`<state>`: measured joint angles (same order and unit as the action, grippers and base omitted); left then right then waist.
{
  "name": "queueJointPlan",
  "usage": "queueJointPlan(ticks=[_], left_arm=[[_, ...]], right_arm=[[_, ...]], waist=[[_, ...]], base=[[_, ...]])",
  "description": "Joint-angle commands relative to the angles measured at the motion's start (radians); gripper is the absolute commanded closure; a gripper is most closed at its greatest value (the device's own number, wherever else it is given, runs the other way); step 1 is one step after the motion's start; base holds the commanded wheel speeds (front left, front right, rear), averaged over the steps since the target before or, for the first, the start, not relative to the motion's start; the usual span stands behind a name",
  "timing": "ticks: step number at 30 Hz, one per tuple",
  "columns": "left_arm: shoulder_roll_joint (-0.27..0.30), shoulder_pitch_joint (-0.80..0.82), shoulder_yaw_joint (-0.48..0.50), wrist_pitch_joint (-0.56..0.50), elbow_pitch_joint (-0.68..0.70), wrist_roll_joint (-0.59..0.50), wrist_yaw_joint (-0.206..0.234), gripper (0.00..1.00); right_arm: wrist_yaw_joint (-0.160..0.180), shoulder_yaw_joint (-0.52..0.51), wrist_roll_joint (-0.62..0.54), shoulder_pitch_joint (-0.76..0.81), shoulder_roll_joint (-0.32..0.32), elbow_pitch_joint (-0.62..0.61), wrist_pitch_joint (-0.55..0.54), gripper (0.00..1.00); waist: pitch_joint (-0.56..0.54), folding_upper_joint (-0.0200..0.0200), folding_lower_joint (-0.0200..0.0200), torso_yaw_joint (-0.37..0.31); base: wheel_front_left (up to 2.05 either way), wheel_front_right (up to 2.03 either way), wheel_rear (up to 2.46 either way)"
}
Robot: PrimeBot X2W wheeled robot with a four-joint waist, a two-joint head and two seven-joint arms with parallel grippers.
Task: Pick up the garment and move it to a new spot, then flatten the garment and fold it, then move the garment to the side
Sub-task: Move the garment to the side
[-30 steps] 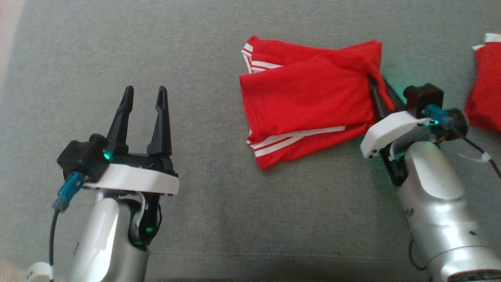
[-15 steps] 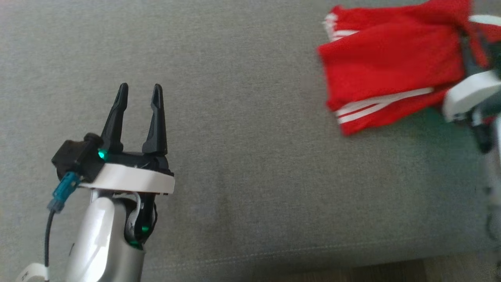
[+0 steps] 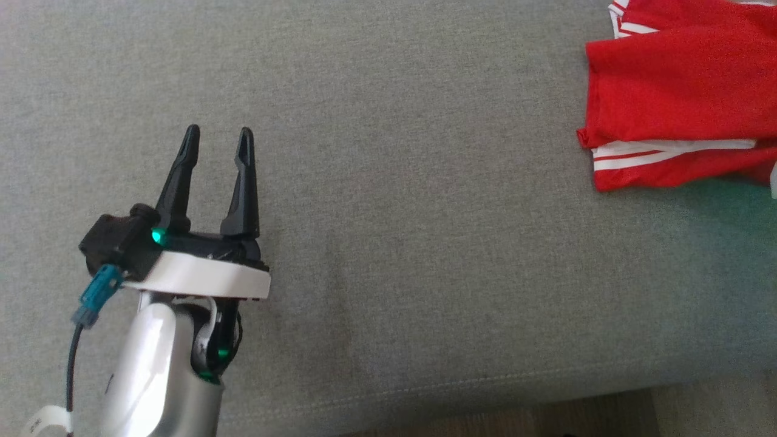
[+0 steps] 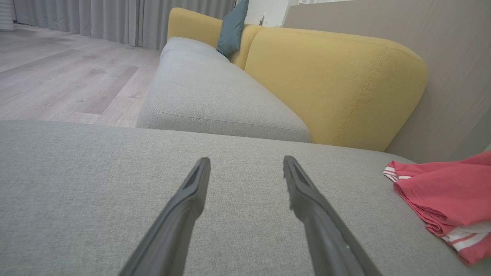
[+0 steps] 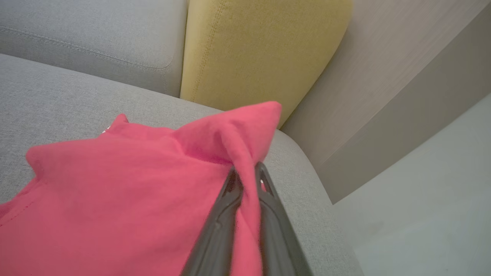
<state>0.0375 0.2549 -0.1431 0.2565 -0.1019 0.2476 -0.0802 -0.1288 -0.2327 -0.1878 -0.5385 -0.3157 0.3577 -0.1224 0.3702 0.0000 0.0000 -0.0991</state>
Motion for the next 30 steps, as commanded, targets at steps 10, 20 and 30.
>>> queueJointPlan(ticks=[10,20,30], left_arm=[[0.013,0.040,0.038,0.005,0.024,-0.021,-0.016,0.00],[0.013,0.030,0.028,0.005,0.006,-0.005,-0.015,0.00],[0.013,-0.032,0.025,0.005,0.024,0.014,0.015,0.00]], right_arm=[[-0.002,-0.043,-0.007,0.021,0.026,-0.099,-0.003,0.00],[-0.002,-0.014,-0.019,0.030,0.096,-0.178,0.017,0.00],[-0.002,0.164,0.101,0.105,0.227,-0.188,0.180,0.00]], waist=[[0.010,0.0000,0.0000,-0.003],[-0.050,0.0000,0.0000,0.017],[-0.185,0.0000,0.0000,0.078]], base=[[0.00,0.00,0.00],[0.00,0.00,0.00],[0.00,0.00,0.00]])
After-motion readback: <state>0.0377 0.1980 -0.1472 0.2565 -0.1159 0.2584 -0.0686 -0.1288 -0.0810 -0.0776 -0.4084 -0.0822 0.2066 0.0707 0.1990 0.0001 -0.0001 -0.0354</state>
